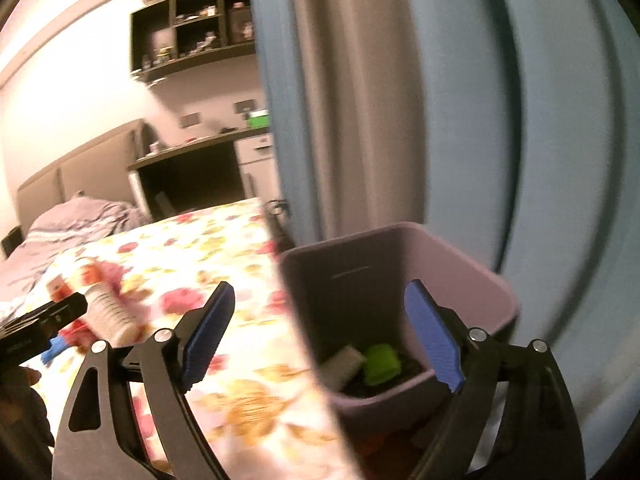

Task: Collect trash
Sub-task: 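Move both open tools back to the cups on the bed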

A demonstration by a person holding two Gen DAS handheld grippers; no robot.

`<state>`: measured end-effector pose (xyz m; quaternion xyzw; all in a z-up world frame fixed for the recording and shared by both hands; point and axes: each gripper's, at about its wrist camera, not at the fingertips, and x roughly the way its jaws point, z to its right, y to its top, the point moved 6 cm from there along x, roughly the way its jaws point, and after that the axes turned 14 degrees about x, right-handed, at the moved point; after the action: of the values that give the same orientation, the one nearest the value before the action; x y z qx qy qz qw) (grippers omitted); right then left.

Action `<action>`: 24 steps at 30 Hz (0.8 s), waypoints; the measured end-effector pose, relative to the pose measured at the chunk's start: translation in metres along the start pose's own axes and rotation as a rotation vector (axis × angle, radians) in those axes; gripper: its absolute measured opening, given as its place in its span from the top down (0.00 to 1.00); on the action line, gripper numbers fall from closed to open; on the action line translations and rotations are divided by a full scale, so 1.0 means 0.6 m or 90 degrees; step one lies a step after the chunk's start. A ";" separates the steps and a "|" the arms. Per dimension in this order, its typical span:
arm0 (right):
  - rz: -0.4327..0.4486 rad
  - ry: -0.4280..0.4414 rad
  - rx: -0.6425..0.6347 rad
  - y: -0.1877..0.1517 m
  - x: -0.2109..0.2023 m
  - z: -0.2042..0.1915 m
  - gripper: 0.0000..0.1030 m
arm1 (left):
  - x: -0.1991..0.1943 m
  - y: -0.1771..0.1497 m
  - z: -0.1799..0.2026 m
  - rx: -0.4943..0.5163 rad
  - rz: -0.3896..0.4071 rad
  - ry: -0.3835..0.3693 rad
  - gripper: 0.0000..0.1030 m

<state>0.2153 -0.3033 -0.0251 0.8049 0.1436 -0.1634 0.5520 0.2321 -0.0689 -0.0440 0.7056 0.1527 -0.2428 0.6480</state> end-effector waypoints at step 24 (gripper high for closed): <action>-0.118 0.128 -0.196 -0.173 0.055 -0.278 0.15 | -0.123 -0.096 -0.209 -0.086 -0.002 0.123 0.06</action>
<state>0.2197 -0.1096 -0.0702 0.7068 0.2951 -0.1084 0.6337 0.1581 0.0691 -0.0473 0.6803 0.2312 -0.1640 0.6759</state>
